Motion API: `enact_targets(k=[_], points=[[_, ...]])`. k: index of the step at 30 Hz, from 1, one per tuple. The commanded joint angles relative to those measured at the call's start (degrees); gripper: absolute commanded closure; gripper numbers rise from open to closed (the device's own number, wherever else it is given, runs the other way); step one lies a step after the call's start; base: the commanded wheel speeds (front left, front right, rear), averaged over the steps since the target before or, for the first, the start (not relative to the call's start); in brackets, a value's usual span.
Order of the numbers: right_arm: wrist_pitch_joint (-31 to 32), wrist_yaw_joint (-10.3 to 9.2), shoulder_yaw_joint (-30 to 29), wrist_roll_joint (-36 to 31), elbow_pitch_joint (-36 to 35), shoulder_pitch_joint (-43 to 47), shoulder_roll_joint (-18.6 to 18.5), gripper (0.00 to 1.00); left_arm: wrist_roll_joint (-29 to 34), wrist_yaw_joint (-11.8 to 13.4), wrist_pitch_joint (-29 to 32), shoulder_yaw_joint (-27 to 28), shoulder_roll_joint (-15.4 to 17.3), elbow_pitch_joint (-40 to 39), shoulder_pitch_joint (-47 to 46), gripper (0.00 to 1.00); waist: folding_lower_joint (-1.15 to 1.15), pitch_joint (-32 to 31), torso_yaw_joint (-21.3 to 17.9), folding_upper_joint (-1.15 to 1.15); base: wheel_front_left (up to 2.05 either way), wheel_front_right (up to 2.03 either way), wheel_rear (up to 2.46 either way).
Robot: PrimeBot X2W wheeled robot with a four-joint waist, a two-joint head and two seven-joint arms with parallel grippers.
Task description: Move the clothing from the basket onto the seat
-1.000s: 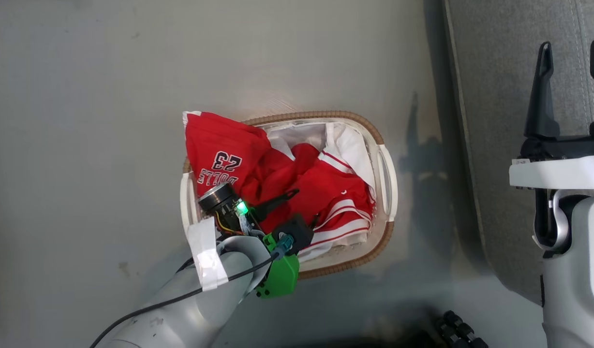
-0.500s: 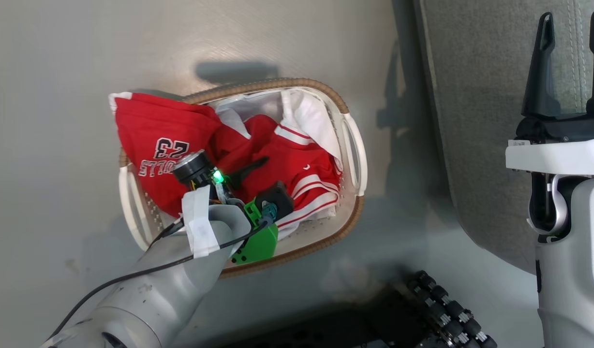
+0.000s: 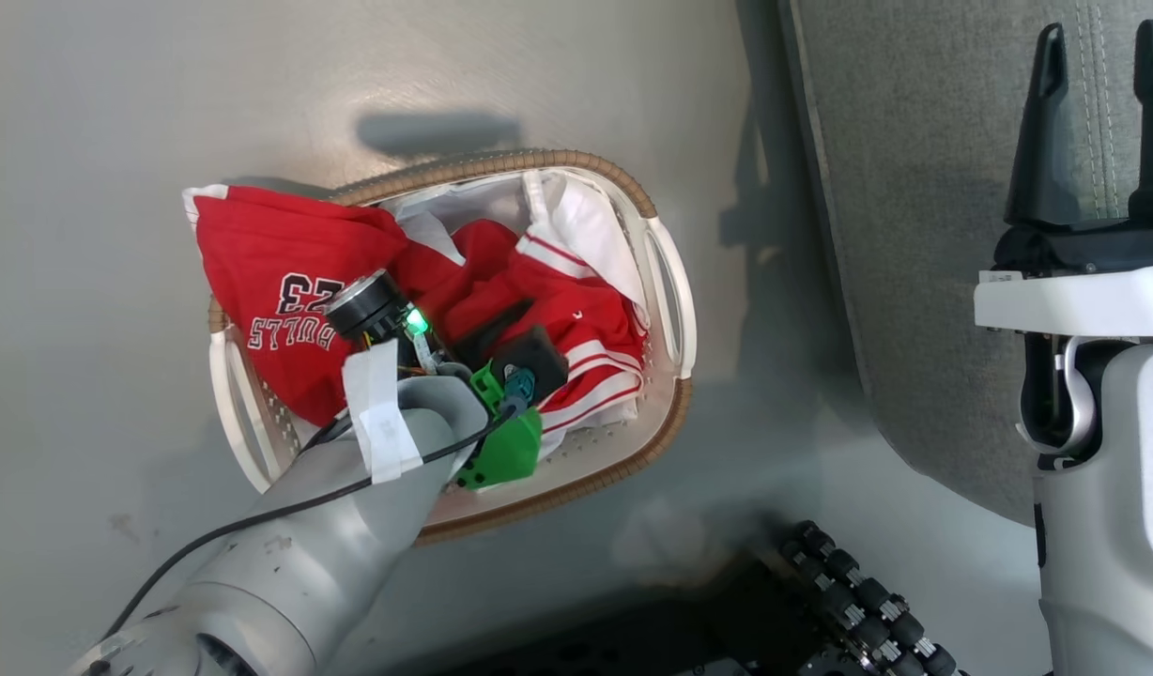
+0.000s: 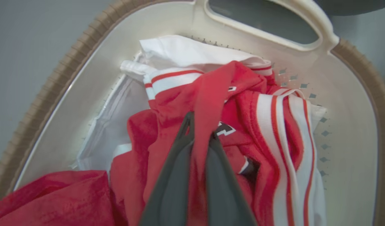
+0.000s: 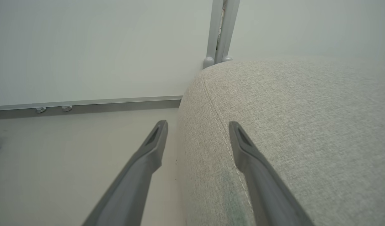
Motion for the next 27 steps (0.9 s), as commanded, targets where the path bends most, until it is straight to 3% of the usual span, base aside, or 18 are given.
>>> enact_targets(k=[1, 17, 27], points=[[-0.14, -0.06, 0.2, -0.47, 0.43, 0.05, -0.16, 0.0, -0.84, 0.38, 0.02, 0.81, 0.06, -1.4, 0.78, 1.0, 0.0, -1.36, 0.71, 0.69, 0.0, 0.0, 0.0], [-0.14, -0.06, -0.95, -6.19, 5.3, 6.45, -0.19, 0.0, -2.84, 1.86, -0.02, 7.73, 7.1, -21.46, 6.04, 1.0, 0.0, -18.31, 6.03, 0.69, 0.0, 0.0, 0.0], [-0.13, -0.06, -0.44, -8.31, 7.49, 13.82, -0.18, 0.0, -2.39, -0.06, -0.02, 9.32, 12.08, -28.16, 5.1, 1.0, 0.0, -32.69, 8.1, 0.69, 0.0, 0.0, 0.0]])
